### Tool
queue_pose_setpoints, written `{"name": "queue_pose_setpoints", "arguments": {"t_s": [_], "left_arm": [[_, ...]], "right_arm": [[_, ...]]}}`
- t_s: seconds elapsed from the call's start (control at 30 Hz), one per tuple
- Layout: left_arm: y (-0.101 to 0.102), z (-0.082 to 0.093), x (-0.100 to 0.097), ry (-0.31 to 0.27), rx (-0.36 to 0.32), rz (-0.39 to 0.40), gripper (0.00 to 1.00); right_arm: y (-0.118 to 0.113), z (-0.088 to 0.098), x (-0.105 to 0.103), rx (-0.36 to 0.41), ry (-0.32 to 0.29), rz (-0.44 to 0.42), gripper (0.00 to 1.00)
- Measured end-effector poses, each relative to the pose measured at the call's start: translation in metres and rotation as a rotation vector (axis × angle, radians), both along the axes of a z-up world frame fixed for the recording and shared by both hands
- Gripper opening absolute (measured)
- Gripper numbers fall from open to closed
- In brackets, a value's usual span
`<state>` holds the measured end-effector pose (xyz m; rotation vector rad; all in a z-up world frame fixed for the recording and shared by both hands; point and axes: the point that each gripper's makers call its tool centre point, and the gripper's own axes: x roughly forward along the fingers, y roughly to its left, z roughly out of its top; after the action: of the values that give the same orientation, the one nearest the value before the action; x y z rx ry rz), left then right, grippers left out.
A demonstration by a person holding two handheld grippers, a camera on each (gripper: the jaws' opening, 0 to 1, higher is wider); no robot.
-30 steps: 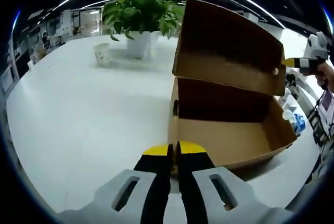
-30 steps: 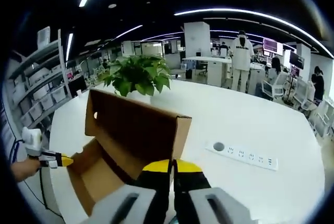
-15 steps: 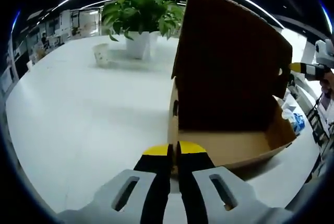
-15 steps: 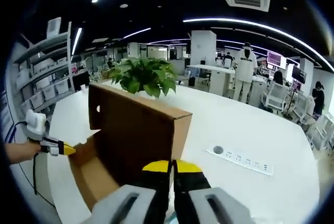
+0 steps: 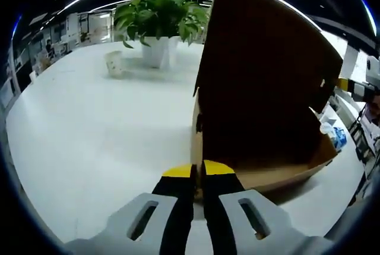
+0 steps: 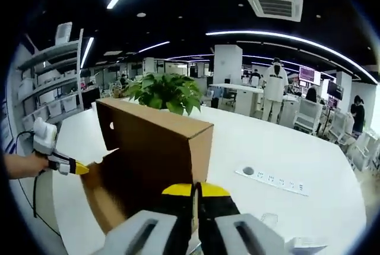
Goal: Operate the shoe box by opening the lid, removing the specified soft item, and placing it in the target area until the item is outside and the box remains undamaged.
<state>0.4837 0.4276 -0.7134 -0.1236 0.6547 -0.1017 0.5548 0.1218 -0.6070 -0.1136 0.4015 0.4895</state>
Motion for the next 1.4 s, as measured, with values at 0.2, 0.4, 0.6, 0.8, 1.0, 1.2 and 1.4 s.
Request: {"name": "queue_pose_setpoints", "arguments": {"t_s": [0.2, 0.4, 0.6, 0.8, 1.0, 1.2, 1.4], "left_arm": [[0.001, 0.000, 0.001, -0.002, 0.004, -0.005, 0.02], [0.001, 0.000, 0.001, -0.004, 0.001, -0.004, 0.02], [-0.001, 0.001, 0.000, -0.003, 0.000, -0.006, 0.02], [-0.001, 0.001, 0.000, -0.007, -0.003, -0.006, 0.02], [0.000, 0.001, 0.003, -0.004, 0.001, -0.008, 0.02], [0.000, 0.001, 0.006, -0.003, 0.003, -0.012, 0.02], [0.000, 0.001, 0.007, -0.013, -0.003, -0.016, 0.03]], "right_arm": [[0.001, -0.004, -0.009, 0.014, -0.004, -0.008, 0.00], [0.002, -0.013, -0.016, 0.011, 0.003, -0.005, 0.00], [0.003, -0.017, -0.019, 0.018, 0.006, -0.013, 0.00], [0.004, -0.019, -0.025, 0.015, 0.010, -0.011, 0.00], [0.004, -0.024, -0.028, 0.015, 0.013, -0.012, 0.00], [0.005, -0.029, -0.035, 0.013, 0.016, -0.011, 0.00], [0.006, -0.036, -0.043, 0.018, 0.027, -0.014, 0.00]]}}
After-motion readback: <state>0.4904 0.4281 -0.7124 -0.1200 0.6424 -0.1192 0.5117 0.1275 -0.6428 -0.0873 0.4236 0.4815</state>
